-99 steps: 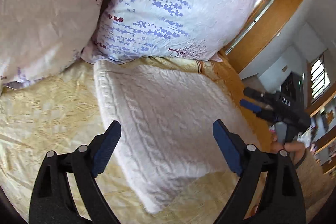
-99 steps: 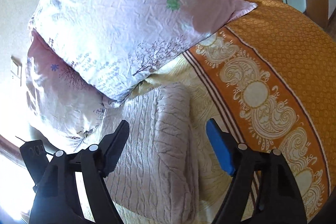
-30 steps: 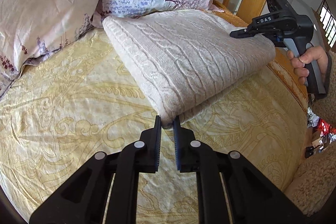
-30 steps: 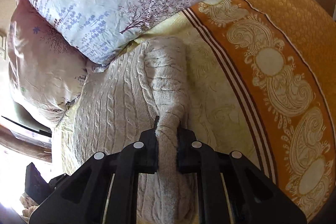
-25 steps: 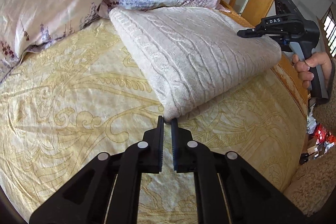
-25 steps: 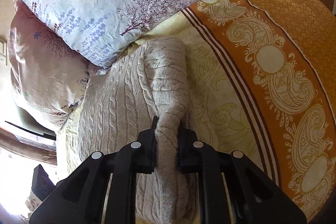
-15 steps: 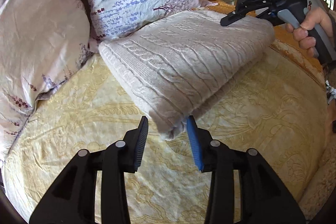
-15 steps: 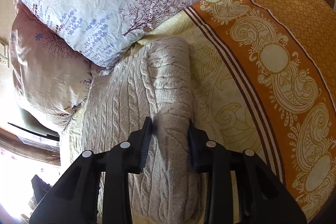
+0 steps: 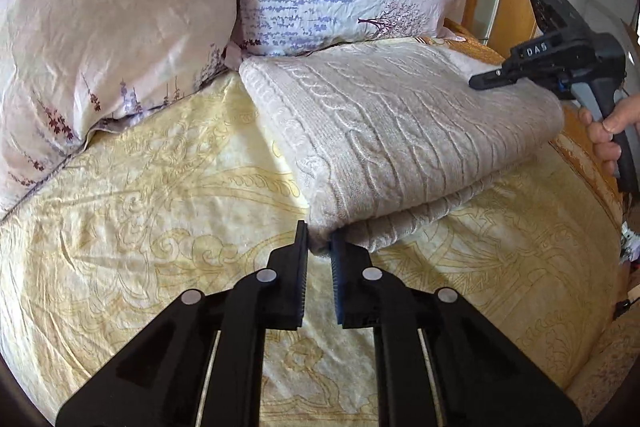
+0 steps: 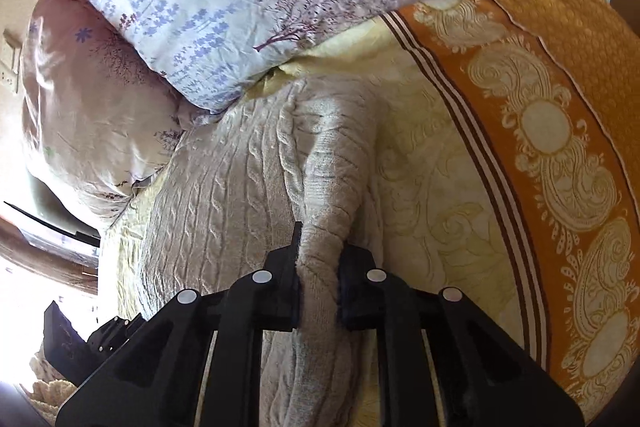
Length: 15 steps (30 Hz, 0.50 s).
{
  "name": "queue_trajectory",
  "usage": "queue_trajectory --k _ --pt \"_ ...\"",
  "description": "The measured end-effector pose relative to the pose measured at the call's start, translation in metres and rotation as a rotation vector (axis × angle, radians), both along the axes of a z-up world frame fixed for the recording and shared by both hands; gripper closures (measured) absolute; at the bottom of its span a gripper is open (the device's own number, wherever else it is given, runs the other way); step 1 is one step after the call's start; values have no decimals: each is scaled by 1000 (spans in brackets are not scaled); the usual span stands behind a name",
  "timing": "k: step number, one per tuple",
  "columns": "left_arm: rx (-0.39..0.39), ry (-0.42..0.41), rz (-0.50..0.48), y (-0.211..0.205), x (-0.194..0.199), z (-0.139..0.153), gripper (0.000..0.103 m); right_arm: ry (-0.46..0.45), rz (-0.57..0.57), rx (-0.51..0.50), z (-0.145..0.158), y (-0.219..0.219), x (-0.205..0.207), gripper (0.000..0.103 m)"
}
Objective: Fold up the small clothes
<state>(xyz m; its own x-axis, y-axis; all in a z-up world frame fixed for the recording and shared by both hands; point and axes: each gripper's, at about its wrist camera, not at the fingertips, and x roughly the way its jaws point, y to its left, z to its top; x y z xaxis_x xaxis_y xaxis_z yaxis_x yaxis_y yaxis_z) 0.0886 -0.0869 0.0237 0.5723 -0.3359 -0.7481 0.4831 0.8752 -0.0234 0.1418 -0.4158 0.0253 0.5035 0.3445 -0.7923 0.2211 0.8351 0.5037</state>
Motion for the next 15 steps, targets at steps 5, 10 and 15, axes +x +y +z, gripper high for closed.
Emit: queue_trajectory --k 5,10,15 --pt "-67 112 72 27 7 -11 102 14 -22 63 -1 -11 -2 67" --pt "-234 71 100 54 11 25 15 -9 -127 161 1 -39 1 25" --pt "-360 187 110 42 66 36 13 52 -113 202 -13 -44 20 27"
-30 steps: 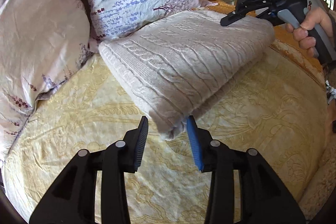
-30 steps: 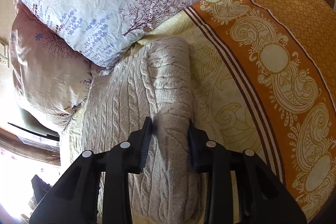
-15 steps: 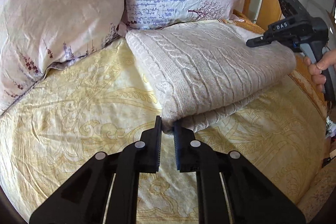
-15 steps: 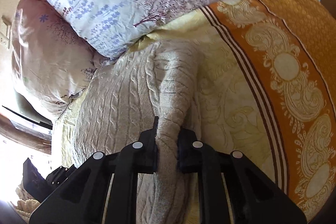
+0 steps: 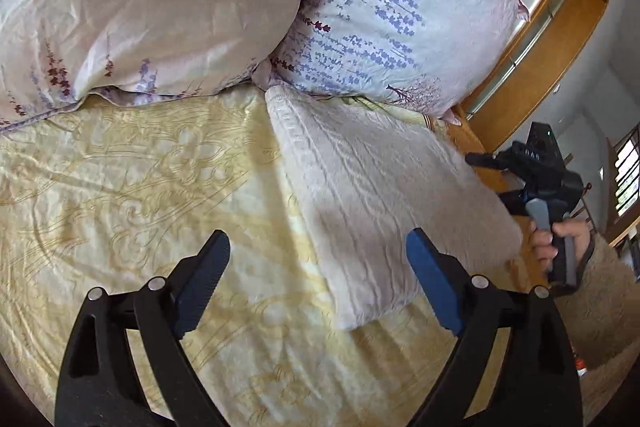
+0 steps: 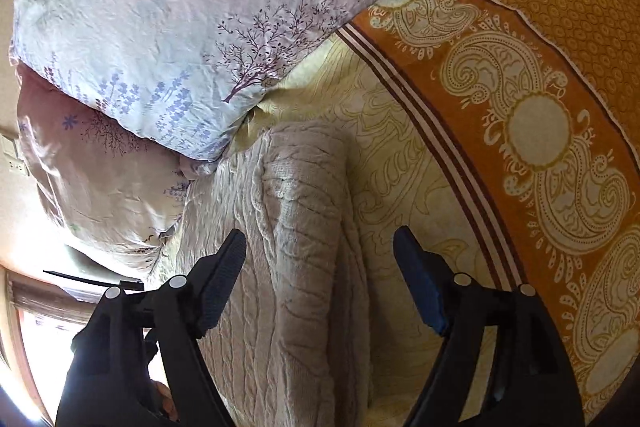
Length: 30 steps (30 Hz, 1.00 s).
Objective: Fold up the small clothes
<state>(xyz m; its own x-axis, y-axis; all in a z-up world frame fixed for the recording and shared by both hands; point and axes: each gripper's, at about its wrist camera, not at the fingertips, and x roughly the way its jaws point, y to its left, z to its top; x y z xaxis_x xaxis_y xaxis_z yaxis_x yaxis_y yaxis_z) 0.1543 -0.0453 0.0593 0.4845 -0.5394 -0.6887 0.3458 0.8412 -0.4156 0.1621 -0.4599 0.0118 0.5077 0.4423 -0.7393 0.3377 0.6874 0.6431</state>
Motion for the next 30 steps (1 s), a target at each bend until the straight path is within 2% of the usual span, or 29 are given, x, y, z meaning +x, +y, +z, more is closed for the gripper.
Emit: queue_trajectory --k 2,7,8,10,11,12,15,17,21,23,25,27,29,30 --pt "-36 60 5 -10 27 -3 13 14 12 14 -5 2 5 29" --pt "-4 162 -18 -41 73 -16 14 23 32 66 -15 8 17 41" --pt "9 166 -27 -46 78 -18 16 21 40 67 -16 10 19 55" --pt "4 175 -56 -54 85 -22 29 11 56 44 -15 14 22 65" --pt "8 184 -58 -56 87 -24 42 -5 65 29 -12 16 21 73" --pt "2 186 -50 -56 89 -26 48 -22 71 18 -9 18 21 80" --pt "-39 200 -54 -52 91 -29 66 -70 85 9 4 25 25 82" --pt "-74 205 -68 -46 91 -29 72 -113 110 16 15 32 28 82" --pt "-184 206 -70 -29 89 -27 78 -228 176 56 39 54 36 83" --pt "-210 208 -56 -17 88 -29 78 -251 181 38 43 58 37 83" --pt "-205 228 -34 -7 90 -38 78 -191 149 -9 28 52 41 83" --pt "-226 245 -27 -1 93 -44 78 -80 100 -21 3 41 41 83" --pt "-166 215 -53 -8 96 -39 73 -37 78 -19 -13 38 38 81" --pt "-118 193 -67 -13 95 -34 67 -35 67 -16 -13 37 36 77"
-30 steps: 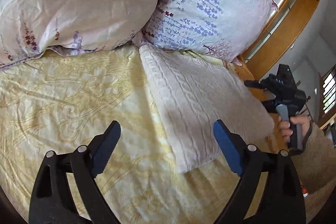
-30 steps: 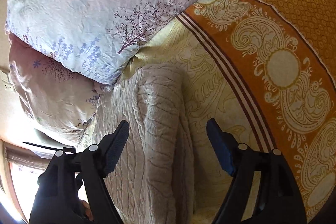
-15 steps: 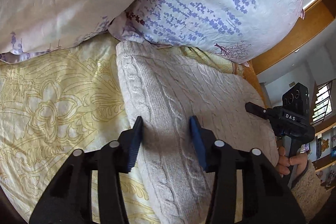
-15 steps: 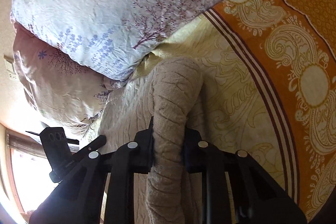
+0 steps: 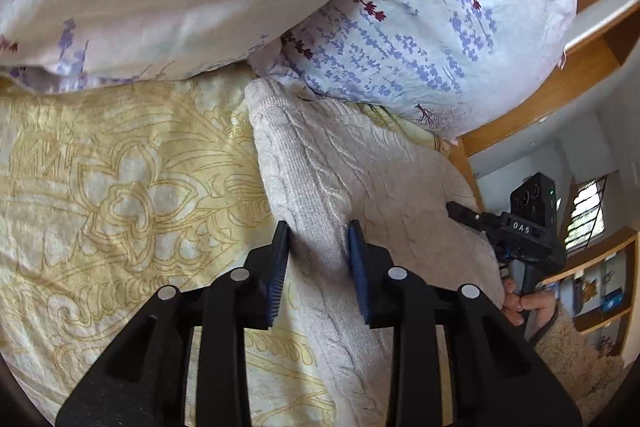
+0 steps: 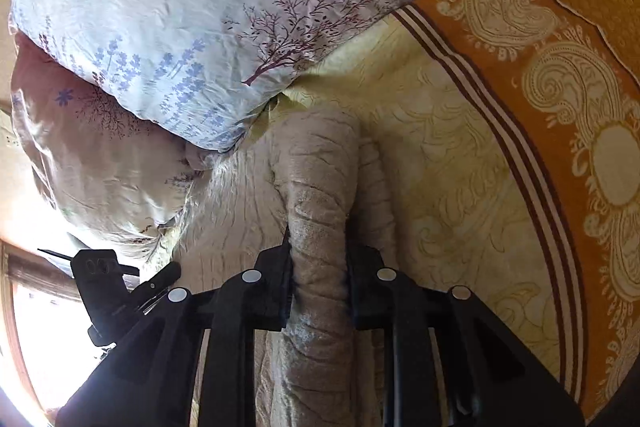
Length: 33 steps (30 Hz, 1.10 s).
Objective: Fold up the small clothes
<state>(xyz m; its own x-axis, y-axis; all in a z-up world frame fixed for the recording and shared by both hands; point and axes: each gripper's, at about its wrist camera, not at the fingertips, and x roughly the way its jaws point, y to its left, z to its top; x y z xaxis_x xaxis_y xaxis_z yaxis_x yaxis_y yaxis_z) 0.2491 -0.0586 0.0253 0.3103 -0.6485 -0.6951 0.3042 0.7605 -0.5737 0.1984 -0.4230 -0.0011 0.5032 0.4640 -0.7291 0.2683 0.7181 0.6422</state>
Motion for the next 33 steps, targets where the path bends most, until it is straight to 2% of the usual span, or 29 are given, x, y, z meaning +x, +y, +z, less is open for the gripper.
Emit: queue_trajectory --k 3,4,6,10,12,14,15,16,17,18,22,25,28,29,30,31,33 --pt "123 -78 10 -6 -2 19 49 1 -16 -11 10 -7 -7 66" --pt "140 -105 19 -7 -4 27 43 -13 -16 -20 17 -13 -13 65" --pt "143 -178 2 -10 -18 43 38 -46 -1 -22 29 -16 -27 65" --pt "204 -324 -148 -36 -56 63 34 -42 53 -25 36 -15 -61 65" --pt "203 -322 -204 -48 -67 60 33 -26 65 -25 34 -12 -75 65" --pt "180 -280 -219 -55 -66 52 33 -36 93 -10 34 -3 -84 66" --pt "183 -252 -218 -58 -64 47 33 -39 115 -34 35 4 -87 80" --pt "189 -223 -224 -62 -62 41 34 -30 137 -102 36 13 -88 92" --pt "194 -213 -232 -65 -61 37 34 -14 141 -185 36 21 -88 93" --pt "205 -221 -247 -67 -63 37 34 -15 123 -223 39 22 -89 94" --pt "247 -242 -271 -74 -71 39 33 -54 -4 -226 47 2 -97 94" --pt "286 -253 -264 -76 -78 40 28 -65 -5 -255 49 3 -98 94" --pt "299 -257 -263 -79 -82 37 28 -65 -8 -265 47 6 -99 94" --pt "309 -259 -271 -79 -83 34 30 -37 -10 -267 42 6 -101 94" --pt "336 -263 -275 -79 -84 29 41 -4 -12 -264 32 9 -100 94" --pt "364 -267 -285 -80 -83 24 45 27 -16 -256 20 10 -102 94" --pt "345 -267 -285 -75 -82 19 43 17 -53 -210 8 7 -110 93"
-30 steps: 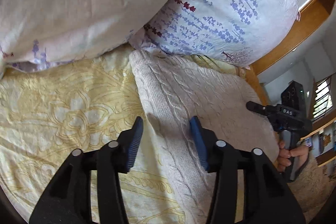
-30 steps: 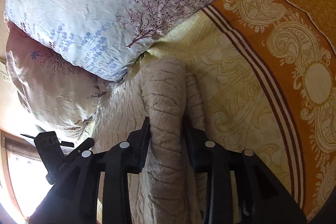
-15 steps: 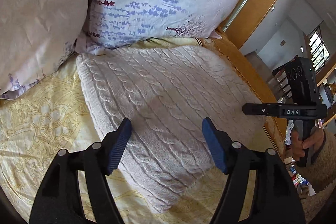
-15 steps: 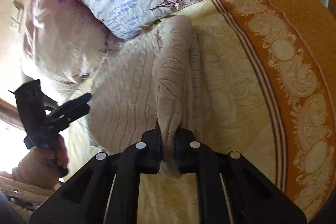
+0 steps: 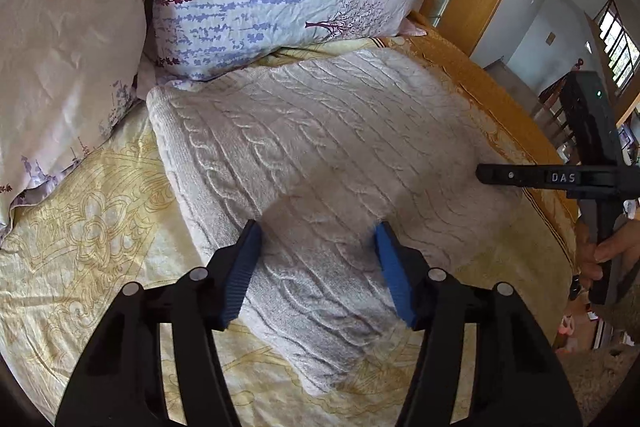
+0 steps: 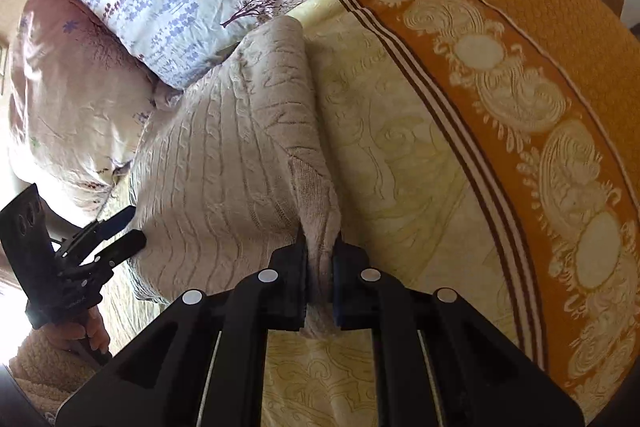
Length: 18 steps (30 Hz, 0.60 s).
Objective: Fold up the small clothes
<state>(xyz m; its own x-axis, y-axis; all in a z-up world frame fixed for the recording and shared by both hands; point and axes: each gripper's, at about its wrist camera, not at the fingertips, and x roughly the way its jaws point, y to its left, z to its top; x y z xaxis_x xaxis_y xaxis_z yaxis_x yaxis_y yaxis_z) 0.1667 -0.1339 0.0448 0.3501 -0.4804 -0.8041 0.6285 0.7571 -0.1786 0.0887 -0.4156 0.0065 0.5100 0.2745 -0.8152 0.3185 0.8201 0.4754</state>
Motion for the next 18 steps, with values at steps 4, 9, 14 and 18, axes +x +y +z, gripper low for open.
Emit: queue_trajectory --k 4,9,14,18 --pt "0 -13 16 -1 -2 6 39 -30 -7 52 10 -8 0 89" --pt "-97 9 132 19 5 22 9 -124 -74 123 35 -34 7 31" --pt "25 59 237 23 29 15 6 -9 -25 203 28 -47 52 21" --pt "61 128 266 21 42 3 3 75 8 285 9 -52 81 21"
